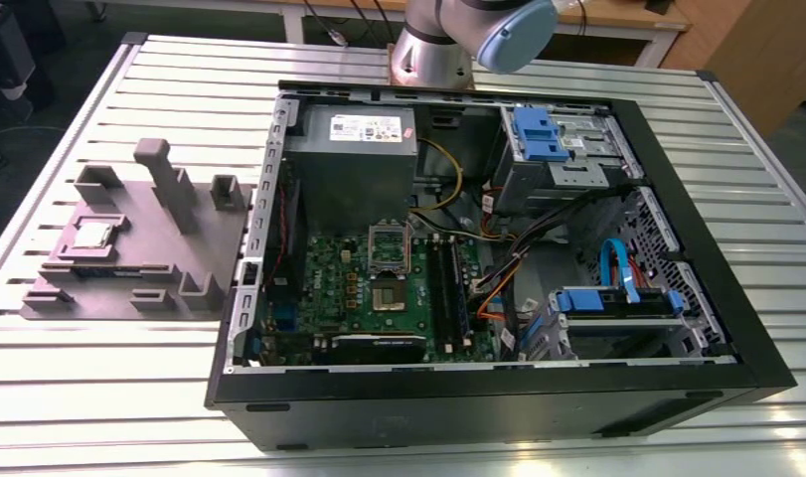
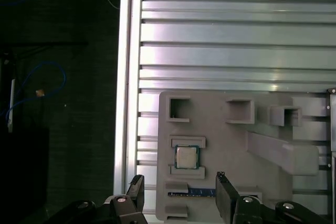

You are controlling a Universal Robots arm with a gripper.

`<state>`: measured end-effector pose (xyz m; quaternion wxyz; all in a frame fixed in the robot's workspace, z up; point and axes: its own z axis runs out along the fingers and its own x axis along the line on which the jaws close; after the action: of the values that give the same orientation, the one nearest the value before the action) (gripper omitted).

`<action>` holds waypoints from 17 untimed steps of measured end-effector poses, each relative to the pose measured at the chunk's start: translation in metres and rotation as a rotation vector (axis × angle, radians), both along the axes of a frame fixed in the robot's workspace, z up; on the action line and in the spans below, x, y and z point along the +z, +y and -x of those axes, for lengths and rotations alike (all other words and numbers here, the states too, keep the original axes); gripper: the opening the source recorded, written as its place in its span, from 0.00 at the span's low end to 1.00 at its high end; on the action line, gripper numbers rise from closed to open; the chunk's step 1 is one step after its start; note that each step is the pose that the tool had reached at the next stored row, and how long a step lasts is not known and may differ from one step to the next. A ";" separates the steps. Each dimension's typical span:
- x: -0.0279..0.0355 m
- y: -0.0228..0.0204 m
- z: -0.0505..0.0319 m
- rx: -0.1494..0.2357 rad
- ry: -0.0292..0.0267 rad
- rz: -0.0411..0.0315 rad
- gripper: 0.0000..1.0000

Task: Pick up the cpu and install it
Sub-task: 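Pick up the cpu and move it towards the insertion slot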

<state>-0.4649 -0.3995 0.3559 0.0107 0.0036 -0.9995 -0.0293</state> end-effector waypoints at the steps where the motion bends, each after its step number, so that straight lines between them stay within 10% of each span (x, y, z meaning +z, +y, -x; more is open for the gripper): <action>1: -0.0004 0.0000 0.0000 0.000 -0.0001 -0.0008 0.65; 17: -0.0094 -0.0017 0.0000 0.000 0.0000 -0.0014 0.65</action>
<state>-0.4649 -0.4012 0.3465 0.0107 0.0035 -0.9995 -0.0300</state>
